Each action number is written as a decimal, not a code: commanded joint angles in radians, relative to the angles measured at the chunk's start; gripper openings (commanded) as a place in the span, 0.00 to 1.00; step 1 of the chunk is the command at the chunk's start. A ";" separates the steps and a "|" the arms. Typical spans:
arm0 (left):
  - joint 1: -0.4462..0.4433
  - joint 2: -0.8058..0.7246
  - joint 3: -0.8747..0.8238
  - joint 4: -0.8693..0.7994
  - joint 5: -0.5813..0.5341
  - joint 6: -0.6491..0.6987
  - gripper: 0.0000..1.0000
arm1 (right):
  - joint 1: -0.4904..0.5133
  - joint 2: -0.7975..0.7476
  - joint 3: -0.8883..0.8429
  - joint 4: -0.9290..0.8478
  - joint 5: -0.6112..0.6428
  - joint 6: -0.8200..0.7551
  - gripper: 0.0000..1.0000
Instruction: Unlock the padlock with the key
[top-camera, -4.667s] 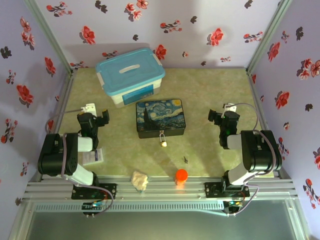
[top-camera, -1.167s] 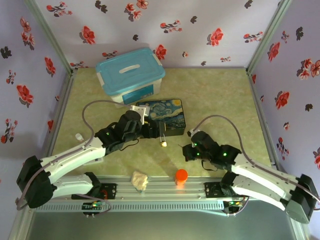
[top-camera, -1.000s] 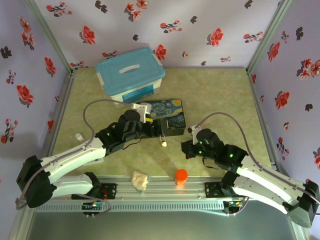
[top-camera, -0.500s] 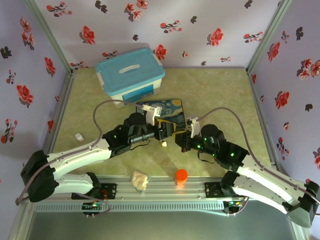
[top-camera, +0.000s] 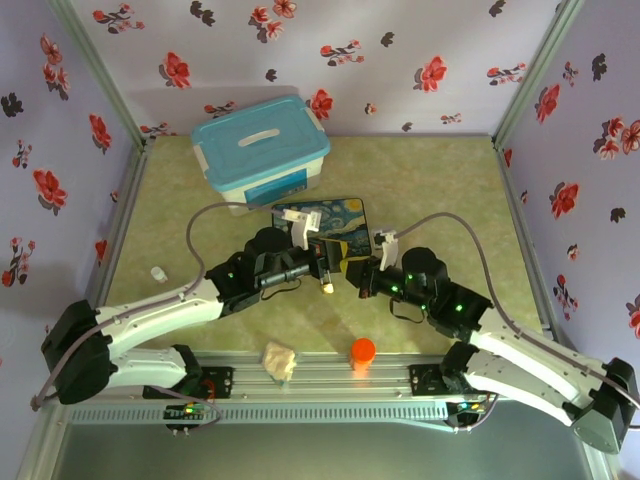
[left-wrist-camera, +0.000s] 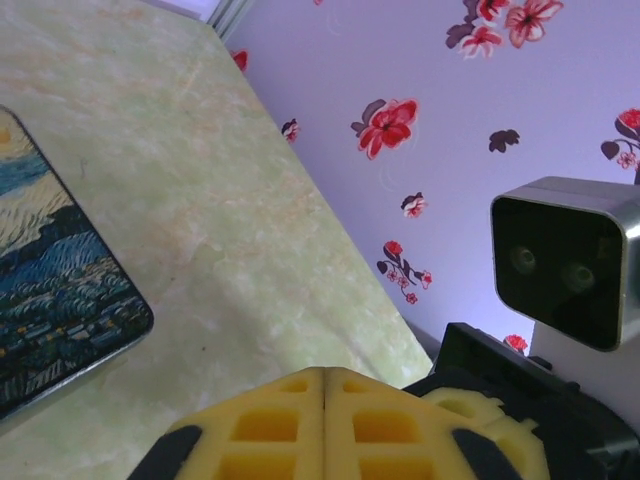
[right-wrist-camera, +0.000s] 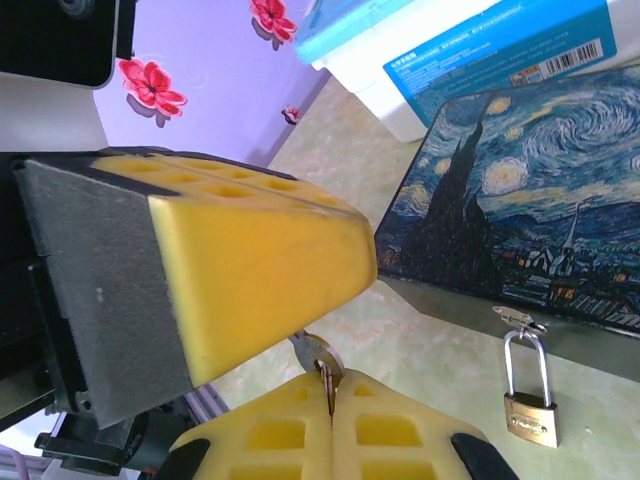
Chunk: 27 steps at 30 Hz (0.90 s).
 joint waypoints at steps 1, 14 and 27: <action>-0.006 -0.006 -0.014 0.006 -0.017 -0.011 0.00 | -0.006 0.009 -0.010 0.105 -0.022 0.023 0.00; 0.022 -0.064 -0.005 -0.013 -0.034 -0.063 0.00 | -0.113 -0.109 -0.036 0.172 -0.062 0.056 0.77; 0.040 -0.135 -0.009 0.020 -0.025 -0.153 0.00 | -0.152 0.014 -0.095 0.545 -0.247 0.229 0.61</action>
